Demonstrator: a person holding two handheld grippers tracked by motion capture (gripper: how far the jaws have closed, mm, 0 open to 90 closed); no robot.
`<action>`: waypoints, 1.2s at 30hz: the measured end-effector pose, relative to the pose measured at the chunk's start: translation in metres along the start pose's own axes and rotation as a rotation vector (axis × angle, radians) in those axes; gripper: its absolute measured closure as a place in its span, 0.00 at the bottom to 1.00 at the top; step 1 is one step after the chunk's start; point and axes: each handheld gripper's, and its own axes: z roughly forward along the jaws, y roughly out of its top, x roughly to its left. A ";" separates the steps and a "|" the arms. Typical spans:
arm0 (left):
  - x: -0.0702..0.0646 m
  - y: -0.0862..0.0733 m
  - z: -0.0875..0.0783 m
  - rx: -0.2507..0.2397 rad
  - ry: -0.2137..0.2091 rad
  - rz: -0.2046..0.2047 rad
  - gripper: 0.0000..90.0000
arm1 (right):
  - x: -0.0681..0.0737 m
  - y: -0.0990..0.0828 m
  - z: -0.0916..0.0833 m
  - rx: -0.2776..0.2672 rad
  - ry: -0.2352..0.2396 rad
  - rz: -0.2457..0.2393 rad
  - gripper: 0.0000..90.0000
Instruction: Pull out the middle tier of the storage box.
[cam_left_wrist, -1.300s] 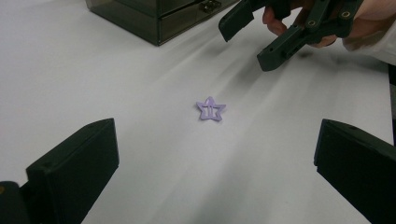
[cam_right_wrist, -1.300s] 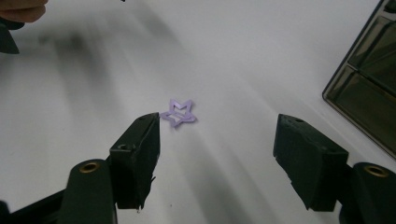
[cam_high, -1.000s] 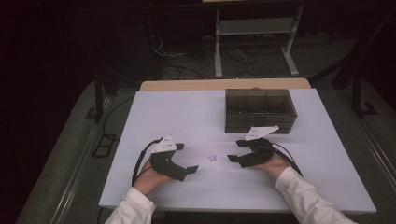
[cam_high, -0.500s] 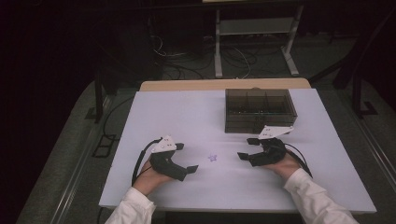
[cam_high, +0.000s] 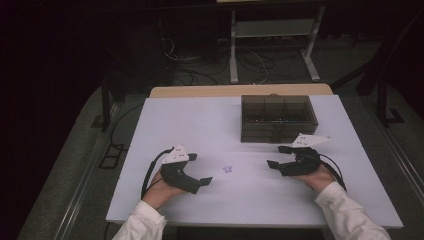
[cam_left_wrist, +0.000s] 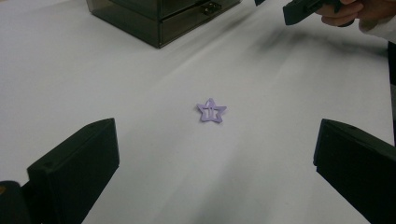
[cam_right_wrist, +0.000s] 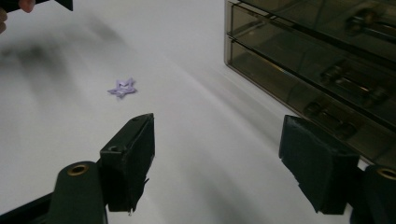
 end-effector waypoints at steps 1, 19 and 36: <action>0.000 0.000 0.000 0.000 0.000 0.001 0.00 | -0.003 -0.002 -0.003 -0.003 -0.009 0.005 0.29; 0.000 0.000 -0.001 0.000 0.001 0.000 0.00 | -0.017 -0.014 -0.017 0.003 -0.061 0.035 0.28; 0.000 0.000 -0.001 -0.002 0.004 -0.001 0.00 | -0.026 -0.016 -0.015 -0.012 -0.105 0.053 0.28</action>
